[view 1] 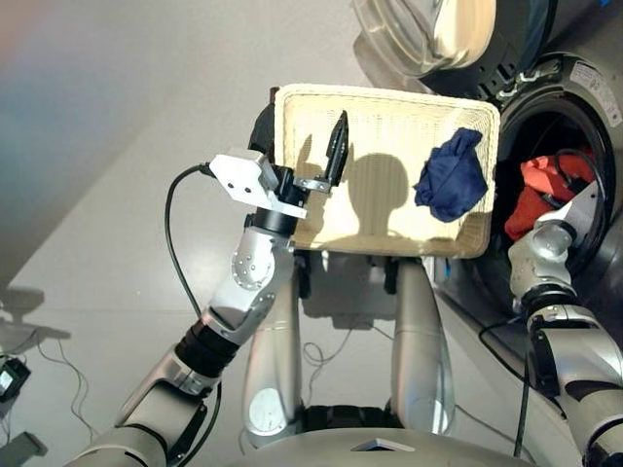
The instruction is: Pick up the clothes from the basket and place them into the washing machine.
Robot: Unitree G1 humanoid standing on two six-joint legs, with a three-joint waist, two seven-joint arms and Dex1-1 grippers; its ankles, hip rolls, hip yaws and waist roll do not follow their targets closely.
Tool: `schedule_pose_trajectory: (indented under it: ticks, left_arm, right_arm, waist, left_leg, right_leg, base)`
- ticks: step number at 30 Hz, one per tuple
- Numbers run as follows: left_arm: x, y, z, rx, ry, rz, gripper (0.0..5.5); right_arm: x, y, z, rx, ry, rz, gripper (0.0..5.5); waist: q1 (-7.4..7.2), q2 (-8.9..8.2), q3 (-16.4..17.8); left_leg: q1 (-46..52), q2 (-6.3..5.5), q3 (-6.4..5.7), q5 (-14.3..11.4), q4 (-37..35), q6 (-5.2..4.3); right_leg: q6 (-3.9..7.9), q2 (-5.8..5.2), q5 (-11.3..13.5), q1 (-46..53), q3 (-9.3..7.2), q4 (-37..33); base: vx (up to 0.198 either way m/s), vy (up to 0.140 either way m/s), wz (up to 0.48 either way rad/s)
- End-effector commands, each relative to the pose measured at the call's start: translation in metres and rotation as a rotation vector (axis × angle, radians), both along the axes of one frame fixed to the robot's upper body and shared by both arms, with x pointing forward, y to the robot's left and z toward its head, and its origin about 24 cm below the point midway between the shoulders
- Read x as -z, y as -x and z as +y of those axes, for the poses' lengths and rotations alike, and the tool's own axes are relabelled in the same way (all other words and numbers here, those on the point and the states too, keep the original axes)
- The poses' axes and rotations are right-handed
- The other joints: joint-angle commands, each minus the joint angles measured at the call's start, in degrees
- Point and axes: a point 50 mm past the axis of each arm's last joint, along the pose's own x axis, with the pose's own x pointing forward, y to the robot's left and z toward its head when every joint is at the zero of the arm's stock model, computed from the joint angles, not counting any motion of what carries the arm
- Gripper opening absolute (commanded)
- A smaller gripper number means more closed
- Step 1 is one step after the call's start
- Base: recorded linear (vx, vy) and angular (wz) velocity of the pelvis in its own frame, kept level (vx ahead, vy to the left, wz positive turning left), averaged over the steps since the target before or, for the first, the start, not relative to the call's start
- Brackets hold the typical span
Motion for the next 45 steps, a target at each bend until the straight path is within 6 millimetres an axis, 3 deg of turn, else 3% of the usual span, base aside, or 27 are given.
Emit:
schedule_pose_trajectory:
  ticks: [1, 7, 9, 14, 15, 20, 23, 28, 31, 35, 36, 37, 39, 45]
  left_arm:
    - [-0.021, 0.018, -0.002, 0.041, 0.069, -0.122, 5.50]
    - [-0.023, 0.018, 0.000, 0.033, 0.069, -0.129, 5.50]
    - [-0.023, 0.017, 0.000, 0.028, 0.070, -0.124, 5.50]
    - [-0.028, 0.015, 0.003, 0.020, 0.071, -0.125, 5.50]
    - [-0.028, 0.015, 0.003, 0.018, 0.071, -0.123, 5.50]
    - [-0.033, 0.013, 0.002, 0.008, 0.086, -0.144, 5.50]
    - [-0.036, 0.013, 0.004, -0.005, 0.100, -0.154, 5.50]
    - [-0.037, 0.013, 0.005, -0.024, 0.123, -0.161, 5.50]
    - [-0.035, 0.012, 0.006, -0.030, 0.135, -0.148, 5.50]
    - [-0.033, 0.013, 0.011, -0.052, 0.153, -0.134, 5.50]
    - [-0.033, 0.013, 0.011, -0.052, 0.153, -0.134, 5.50]
    - [-0.032, 0.012, 0.014, -0.063, 0.154, -0.130, 5.50]
    - [-0.031, 0.012, 0.016, -0.074, 0.160, -0.125, 5.50]
    - [-0.028, 0.014, 0.021, -0.071, 0.147, -0.123, 5.50]
  right_arm:
    - [-0.052, 0.017, -0.039, 0.119, 0.117, -0.124, 0.00]
    - [-0.092, 0.022, -0.055, 0.170, 0.124, -0.226, 0.00]
    - [-0.103, 0.030, -0.064, 0.230, 0.050, -0.328, 0.00]
    - [-0.104, 0.054, -0.089, 0.381, -0.143, -0.468, 0.00]
    - [-0.101, 0.053, -0.089, 0.378, -0.150, -0.456, 5.50]
    - [-0.083, 0.046, -0.081, 0.323, -0.158, -0.411, 5.50]
    - [-0.067, 0.034, -0.066, 0.259, -0.155, -0.370, 5.50]
    - [-0.038, 0.002, -0.009, -0.012, -0.096, -0.306, 5.50]
    - [-0.021, -0.006, 0.024, -0.157, -0.063, -0.277, 5.50]
    - [-0.004, -0.009, 0.072, -0.341, -0.068, -0.290, 5.50]
    - [-0.004, -0.009, 0.072, -0.341, -0.068, -0.289, 5.50]
    - [0.001, -0.007, 0.093, -0.446, -0.019, -0.259, 5.50]
    - [0.007, -0.003, 0.114, -0.558, -0.002, -0.251, 5.50]
    - [0.005, 0.007, 0.158, -0.927, 0.119, -0.229, 5.50]
  waist:
    - [0.76, 1.00, -0.92]
    - [0.58, 1.20, -0.92]
    - [0.42, 1.32, -0.92]
    - [0.13, 1.35, -0.92]
    - [-0.02, 1.32, -0.92]
    - [-0.52, 0.61, -0.92]
    - [-0.74, 0.22, -0.92]
    - [-1.46, -0.55, -0.92]
    - [-1.87, -1.17, -0.92]
    - [-2.35, -1.88, -0.92]
    - [-2.35, -1.90, -0.92]
    - [-2.63, -2.22, -0.92]
    - [-2.82, -2.54, -0.92]
    - [-2.99, -3.30, -0.92]
  left_leg:
    - [0.68, 1.74, -0.49, -7.58, 8.28, -0.93]
    - [-1.84, 2.01, -0.27, -7.98, 9.70, -1.02]
    - [-2.24, 2.13, -0.10, -8.20, 10.00, -1.05]
    - [-2.62, 2.12, 0.02, -7.77, 9.62, -1.18]
    - [-2.31, 2.17, 0.11, -8.23, 9.73, -1.28]
    - [-1.70, 2.08, 0.38, -7.60, 8.89, -1.09]
    - [-0.77, 2.17, 0.70, -7.77, 8.45, -1.05]
    - [0.24, 2.28, 0.91, -7.79, 7.53, -0.98]
    - [0.35, 2.26, 1.09, -7.43, 7.01, -0.94]
    - [0.66, 2.32, 1.36, -7.13, 6.26, -0.84]
    - [0.68, 2.31, 1.36, -7.13, 6.24, -0.84]
    - [0.58, 2.41, 1.43, -6.97, 6.15, -0.81]
    - [0.63, 2.48, 1.38, -6.78, 5.93, -0.77]
    - [0.23, 2.56, 1.35, -6.18, 5.72, -0.76]
  right_leg:
    - [3.60, -0.84, -1.73, 1.45, 1.51, 1.66]
    - [3.61, -0.87, -1.99, -1.29, 1.70, 3.10]
    - [3.58, -0.76, -2.13, -1.81, 1.75, 3.35]
    - [3.39, -0.63, -1.50, -2.34, 1.95, 2.85]
    - [3.37, -0.64, -2.02, -2.09, 1.96, 3.13]
    - [3.13, -0.53, -1.26, -1.70, 2.03, 2.31]
    - [3.05, -0.36, -1.45, -0.95, 2.06, 2.11]
    - [2.79, -0.03, -1.52, 0.16, 2.28, 1.30]
    - [2.56, 0.11, -1.29, 0.32, 2.34, 0.89]
    - [2.42, 0.37, -0.93, 0.49, 2.48, 0.14]
    - [2.42, 0.37, -0.93, 0.50, 2.49, 0.14]
    - [2.34, 0.35, -0.74, 0.45, 2.56, -0.21]
    - [2.28, 0.32, -0.53, 0.45, 2.62, -0.42]
    - [2.41, 0.27, 0.02, 0.18, 2.63, -0.72]
  base:
    - [0.000, 0.000, 0.000]
    - [0.000, 0.000, 0.000]
    - [0.000, 0.000, 0.000]
    - [0.000, 0.000, 0.000]
    - [0.000, 0.000, 0.000]
    - [0.000, 0.000, 0.000]
    - [0.000, 0.000, 0.000]
    - [0.000, 0.000, 0.000]
    - [0.000, 0.000, 0.000]
    - [0.000, 0.000, 0.000]
    - [0.000, 0.000, 0.000]
    - [0.000, 0.000, 0.000]
    - [0.000, 0.000, 0.000]
    - [0.000, 0.000, 0.000]
